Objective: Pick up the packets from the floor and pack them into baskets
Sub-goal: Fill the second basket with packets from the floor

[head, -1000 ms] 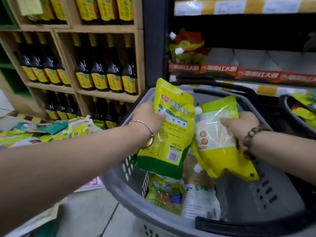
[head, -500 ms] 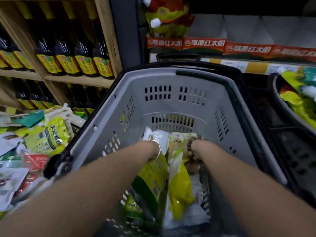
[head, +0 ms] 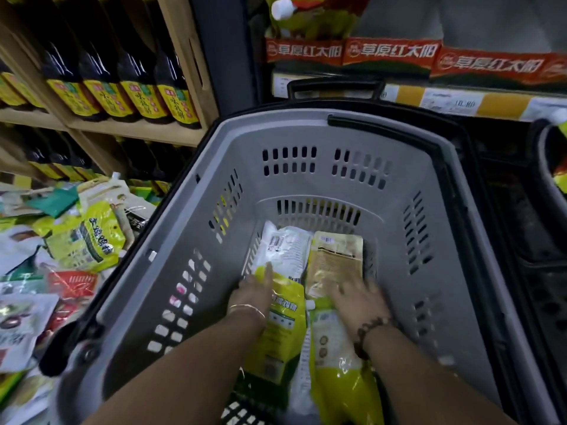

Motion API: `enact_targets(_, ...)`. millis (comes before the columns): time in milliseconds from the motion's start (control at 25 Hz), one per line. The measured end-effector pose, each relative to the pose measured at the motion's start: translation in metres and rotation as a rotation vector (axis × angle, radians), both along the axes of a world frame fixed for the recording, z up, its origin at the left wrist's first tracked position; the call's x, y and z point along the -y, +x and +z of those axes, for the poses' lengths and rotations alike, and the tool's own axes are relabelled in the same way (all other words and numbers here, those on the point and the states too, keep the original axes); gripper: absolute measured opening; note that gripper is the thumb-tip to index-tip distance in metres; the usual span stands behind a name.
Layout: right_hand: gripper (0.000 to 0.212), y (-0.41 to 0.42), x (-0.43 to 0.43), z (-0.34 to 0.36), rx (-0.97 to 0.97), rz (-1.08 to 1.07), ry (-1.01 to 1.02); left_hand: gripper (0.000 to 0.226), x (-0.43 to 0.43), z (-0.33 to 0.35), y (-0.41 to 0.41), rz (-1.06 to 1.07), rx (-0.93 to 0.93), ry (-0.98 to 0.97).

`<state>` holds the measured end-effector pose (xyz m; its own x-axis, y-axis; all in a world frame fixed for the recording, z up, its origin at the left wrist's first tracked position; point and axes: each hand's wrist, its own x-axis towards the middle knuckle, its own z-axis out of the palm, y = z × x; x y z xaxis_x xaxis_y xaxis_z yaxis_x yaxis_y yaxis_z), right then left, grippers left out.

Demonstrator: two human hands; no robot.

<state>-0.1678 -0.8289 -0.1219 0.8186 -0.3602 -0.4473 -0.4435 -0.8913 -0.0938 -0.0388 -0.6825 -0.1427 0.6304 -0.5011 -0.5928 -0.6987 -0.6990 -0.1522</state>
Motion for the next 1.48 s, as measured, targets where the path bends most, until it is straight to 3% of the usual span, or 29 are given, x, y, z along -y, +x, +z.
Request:
enact_targets(80, 0.083, -0.010, -0.009, -0.010, -0.133, 0.255, 0.026, 0.063, -0.006, -0.005, -0.015, -0.229, 0.089, 0.044)
enact_targets(120, 0.094, -0.013, -0.011, -0.015, -0.256, 0.242, 0.063, 0.062, -0.006, -0.014, -0.019, -0.337, 0.065, 0.104)
enact_targets(200, 0.116, -0.016, -0.014, -0.030, -0.399, 0.213, 0.085, 0.067, -0.011, -0.027, -0.024, -0.351, -0.035, 0.202)
enact_targets(280, 0.124, -0.019, -0.016, -0.047, -0.384, 0.179, 0.085, 0.068, -0.014, -0.042, -0.025, -0.310, -0.082, 0.234)
enact_targets(480, 0.129, -0.015, -0.014, -0.064, -0.382, 0.120, 0.112, 0.066, -0.013, -0.060, -0.020, -0.335, -0.110, 0.235)
enact_targets(760, 0.120, -0.008, -0.014, -0.072, -0.399, 0.050, 0.150, 0.071, -0.009, -0.050, -0.016, -0.270, -0.221, 0.206)
enact_targets(960, 0.088, -0.005, -0.027, -0.009, -0.273, -0.209, 0.357, 0.089, -0.012, 0.044, -0.017, 0.144, -0.385, -0.184)
enact_targets(1080, 0.073, -0.009, -0.050, 0.079, -0.042, -0.364, 0.469, 0.079, -0.041, 0.126, -0.042, 0.366, -0.446, -0.506)
enact_targets(1240, 0.065, 0.004, -0.073, 0.204, 0.118, -0.266, 0.505, 0.060, -0.077, 0.243, -0.065, 0.611, -0.361, -0.797)
enact_targets(1480, 0.053, 0.059, -0.119, 0.296, 0.131, -0.155, 0.564, 0.053, -0.139, 0.324, -0.032, 0.983, -0.266, -0.924)
